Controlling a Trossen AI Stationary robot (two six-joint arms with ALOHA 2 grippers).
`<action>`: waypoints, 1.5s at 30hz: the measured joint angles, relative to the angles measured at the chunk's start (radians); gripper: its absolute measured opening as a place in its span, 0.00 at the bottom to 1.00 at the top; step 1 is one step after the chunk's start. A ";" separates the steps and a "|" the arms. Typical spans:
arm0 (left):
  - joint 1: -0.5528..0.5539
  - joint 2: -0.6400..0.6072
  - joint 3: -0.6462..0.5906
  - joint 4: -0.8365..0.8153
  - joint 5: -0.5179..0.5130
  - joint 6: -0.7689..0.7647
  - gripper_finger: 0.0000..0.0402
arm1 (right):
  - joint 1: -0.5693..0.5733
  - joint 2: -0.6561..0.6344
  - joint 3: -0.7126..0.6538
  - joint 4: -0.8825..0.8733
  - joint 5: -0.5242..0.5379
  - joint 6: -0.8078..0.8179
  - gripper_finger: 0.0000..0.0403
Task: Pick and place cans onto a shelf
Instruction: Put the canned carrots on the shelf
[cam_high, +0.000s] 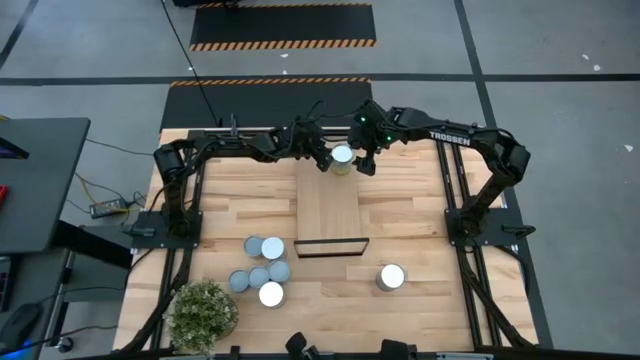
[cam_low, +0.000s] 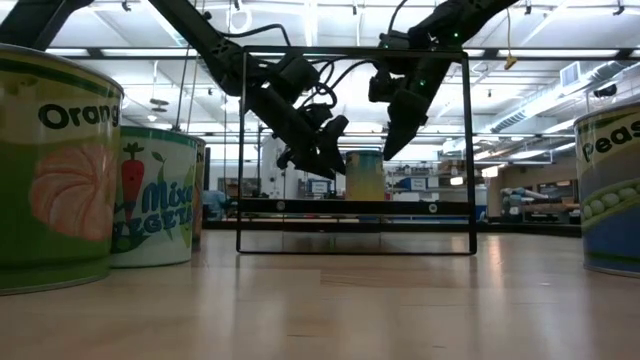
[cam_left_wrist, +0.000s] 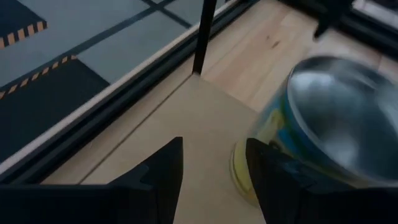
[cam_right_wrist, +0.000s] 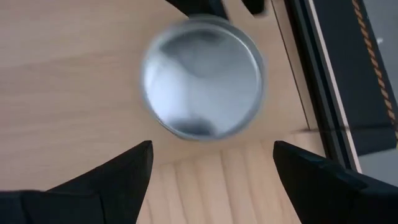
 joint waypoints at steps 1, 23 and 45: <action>0.000 -0.001 0.000 -0.014 0.000 0.001 0.45 | -0.004 0.000 0.000 -0.010 0.000 0.000 0.84; -0.102 -0.003 0.069 -0.189 0.046 0.192 0.45 | 0.072 0.000 0.000 0.056 0.138 0.061 0.84; -0.067 -0.003 0.069 -0.066 -0.102 0.252 0.45 | 0.035 0.000 0.000 0.132 0.248 0.080 0.84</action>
